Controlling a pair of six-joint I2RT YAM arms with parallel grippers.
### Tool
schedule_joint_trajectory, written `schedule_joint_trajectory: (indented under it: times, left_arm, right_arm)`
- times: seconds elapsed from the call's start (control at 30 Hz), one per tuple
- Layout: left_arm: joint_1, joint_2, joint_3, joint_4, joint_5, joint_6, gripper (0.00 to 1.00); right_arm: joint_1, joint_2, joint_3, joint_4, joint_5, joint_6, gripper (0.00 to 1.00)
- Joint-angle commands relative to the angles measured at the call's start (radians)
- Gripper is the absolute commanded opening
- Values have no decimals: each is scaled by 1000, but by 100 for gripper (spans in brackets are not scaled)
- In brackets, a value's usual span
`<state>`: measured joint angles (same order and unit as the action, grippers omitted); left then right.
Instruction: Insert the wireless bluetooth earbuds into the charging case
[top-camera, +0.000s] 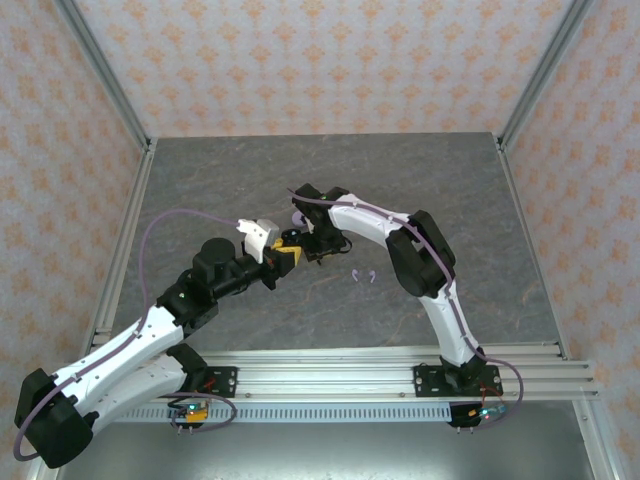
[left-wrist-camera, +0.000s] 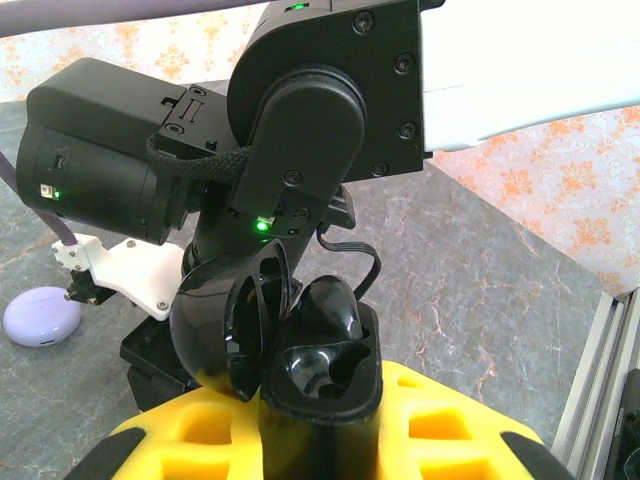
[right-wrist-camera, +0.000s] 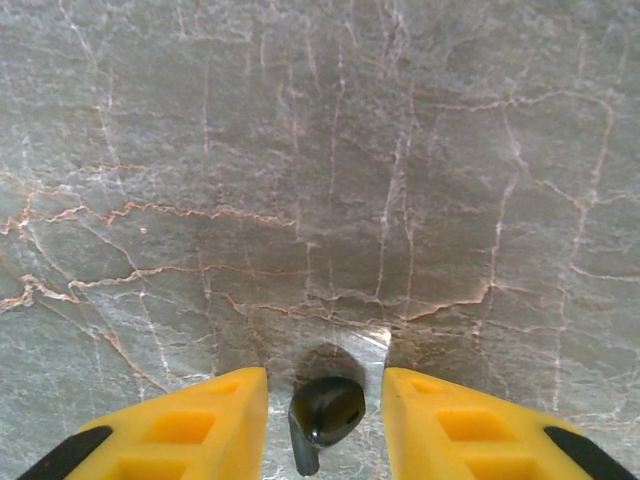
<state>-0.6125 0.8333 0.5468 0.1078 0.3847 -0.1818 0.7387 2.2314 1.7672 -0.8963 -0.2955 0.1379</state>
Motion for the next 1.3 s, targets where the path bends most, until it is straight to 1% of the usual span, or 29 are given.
schedule_joint_trajectory:
  times: [0.0,0.3,0.37,0.57,0.77,0.93,1.1,1.27]
  left_arm:
    - [11,-18,-2,-7,1,14,19]
    - [11,-19,-4,-11,4,13,19]
    - [11,-22,-5,-13,2,14,20]
    - [11,-24,-7,-14,1,14,20]
    - [11,-23,-11,-9,1,12,20]
    - [12,-23,-10,-7,1,10,20]
    - [11,-23,-8,-7,-1,9,20]
    - [11,-22,-7,-6,-1,8,20]
  right_arm:
    - [13,45,10,-26,38,22,35]
    - [13,40,-27,21,38,67,32]
    - [7,32,-39,35,32,83,30]
    - [-40,-38,-117,104,10,130,25]
    - [-94,-118,-195,149,10,148,25]
    - [-137,-173,-243,163,55,167,24]
    - [-180,-208,-287,153,167,212,24]
    - [-204,-193,-304,152,183,229,24]
